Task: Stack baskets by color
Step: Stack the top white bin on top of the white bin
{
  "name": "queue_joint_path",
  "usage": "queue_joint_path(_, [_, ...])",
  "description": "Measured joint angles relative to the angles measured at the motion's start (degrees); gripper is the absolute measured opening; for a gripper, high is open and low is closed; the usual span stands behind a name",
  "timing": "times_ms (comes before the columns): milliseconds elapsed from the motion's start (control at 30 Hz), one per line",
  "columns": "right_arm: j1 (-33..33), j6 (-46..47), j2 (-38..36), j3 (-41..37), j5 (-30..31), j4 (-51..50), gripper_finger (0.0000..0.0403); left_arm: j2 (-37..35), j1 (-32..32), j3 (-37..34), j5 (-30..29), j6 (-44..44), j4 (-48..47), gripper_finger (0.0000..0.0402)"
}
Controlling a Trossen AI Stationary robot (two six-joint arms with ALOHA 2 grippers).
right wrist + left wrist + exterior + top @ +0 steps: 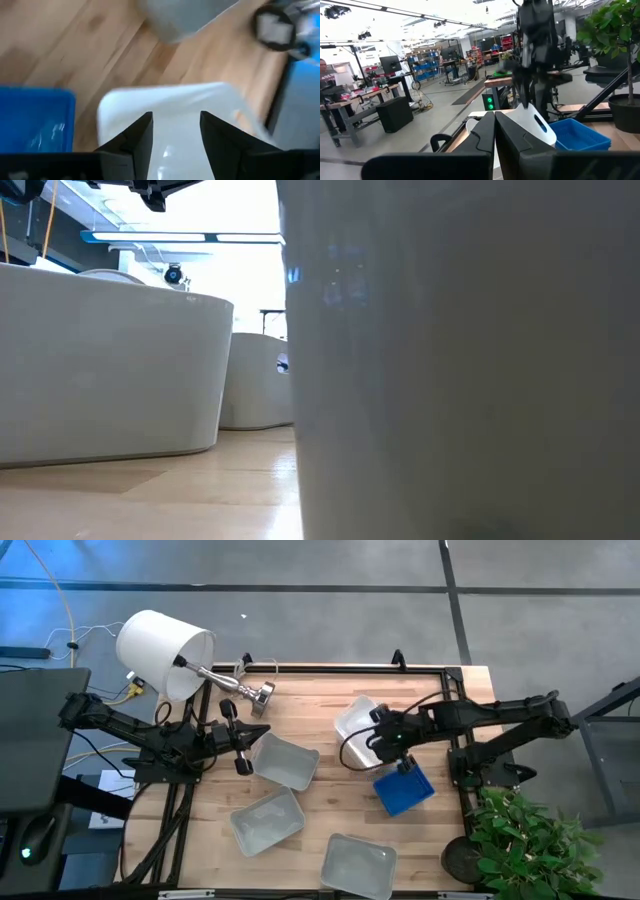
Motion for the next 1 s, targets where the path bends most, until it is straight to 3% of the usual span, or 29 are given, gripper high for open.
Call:
queue_joint_path(167, [-2.0, 14.1, -0.1, 5.8, 8.3, 1.2, 0.0149, 0.0, 0.0, 0.0, 0.0, 0.0, 0.0, 0.0000])
queue_joint_path(300, [-6.5, 36.7, -0.1, 7.2, 14.2, 0.1, 0.0149, 0.0, 0.0, 0.0, 0.0, 0.9, 0.0, 0.0000])
queue_joint_path(400, [-9.3, 49.8, 0.9, 7.3, 15.0, -0.8, 0.0149, 0.0, 0.0, 0.0, 0.0, 0.9, 0.0, 0.0000])
queue_joint_path(600, [-7.4, 56.1, 5.9, 7.6, 19.5, -5.7, 0.0149, 0.0, 0.0, 0.0, 0.0, 3.4, 0.5, 0.0000])
queue_joint_path(867, [-4.8, 76.2, 15.1, 17.7, 28.1, -25.8, 0.0149, 0.0, 0.0, 0.0, 0.0, 4.6, 0.5, 0.0000])
queue_joint_path(1000, [-3.9, 80.2, 17.6, 19.7, 28.9, -28.2, 0.0149, 0.0, 0.0, 0.0, 0.0, 6.7, 0.6, 0.0000])
